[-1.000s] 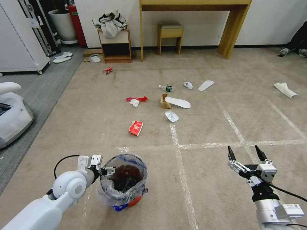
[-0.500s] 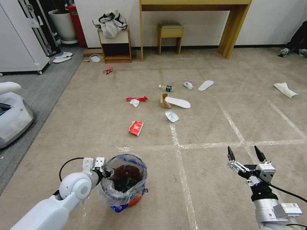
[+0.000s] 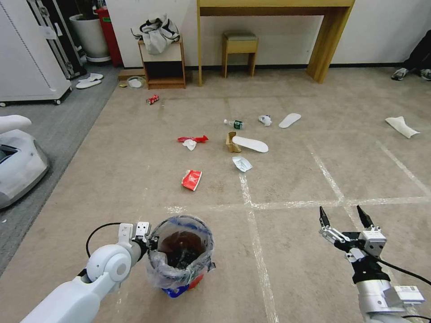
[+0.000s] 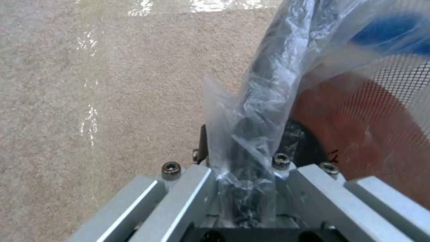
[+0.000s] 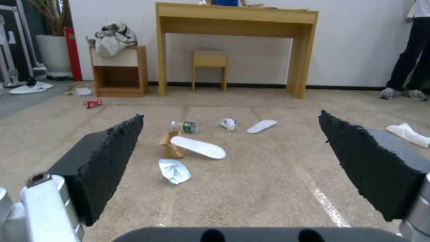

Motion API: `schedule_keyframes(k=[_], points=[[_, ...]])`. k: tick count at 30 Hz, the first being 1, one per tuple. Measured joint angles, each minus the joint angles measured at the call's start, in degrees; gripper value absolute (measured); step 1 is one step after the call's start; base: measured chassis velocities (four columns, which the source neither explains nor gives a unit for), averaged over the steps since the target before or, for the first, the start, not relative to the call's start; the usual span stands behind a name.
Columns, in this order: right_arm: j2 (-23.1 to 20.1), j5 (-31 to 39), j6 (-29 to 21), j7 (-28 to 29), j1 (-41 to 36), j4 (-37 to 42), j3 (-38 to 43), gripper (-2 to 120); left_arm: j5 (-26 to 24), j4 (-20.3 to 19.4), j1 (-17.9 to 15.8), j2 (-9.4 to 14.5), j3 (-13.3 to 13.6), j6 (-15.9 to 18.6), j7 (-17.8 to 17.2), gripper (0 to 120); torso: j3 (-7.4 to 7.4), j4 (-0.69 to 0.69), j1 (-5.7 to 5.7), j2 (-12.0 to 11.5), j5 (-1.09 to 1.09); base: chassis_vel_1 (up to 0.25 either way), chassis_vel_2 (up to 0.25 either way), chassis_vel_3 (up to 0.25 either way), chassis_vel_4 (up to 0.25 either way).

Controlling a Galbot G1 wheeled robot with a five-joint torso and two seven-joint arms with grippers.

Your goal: Pick up the trash bin and place the garbage on the floor into it.

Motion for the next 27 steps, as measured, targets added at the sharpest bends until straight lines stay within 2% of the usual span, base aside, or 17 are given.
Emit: schedule_keyframes(k=[18, 27], points=[[-0.62, 0.28, -0.03, 0.41, 0.14, 0.44, 0.24, 100, 1.37, -1.11, 2.25, -0.48, -1.71, -2.21, 0.93, 2, 0.01, -0.01, 0.0, -0.01, -0.03, 0.0, 0.0, 0.0, 0.0], [-1.38, 0.9, -0.09, 0.69, 0.0, 0.66, 0.52, 100, 3.5, -4.53, 3.97, 0.5, -3.78, -2.81, 1.37, 1, 0.01, 0.0, 0.01, -0.01, 0.0, 0.0, 0.0, 0.0, 0.0]])
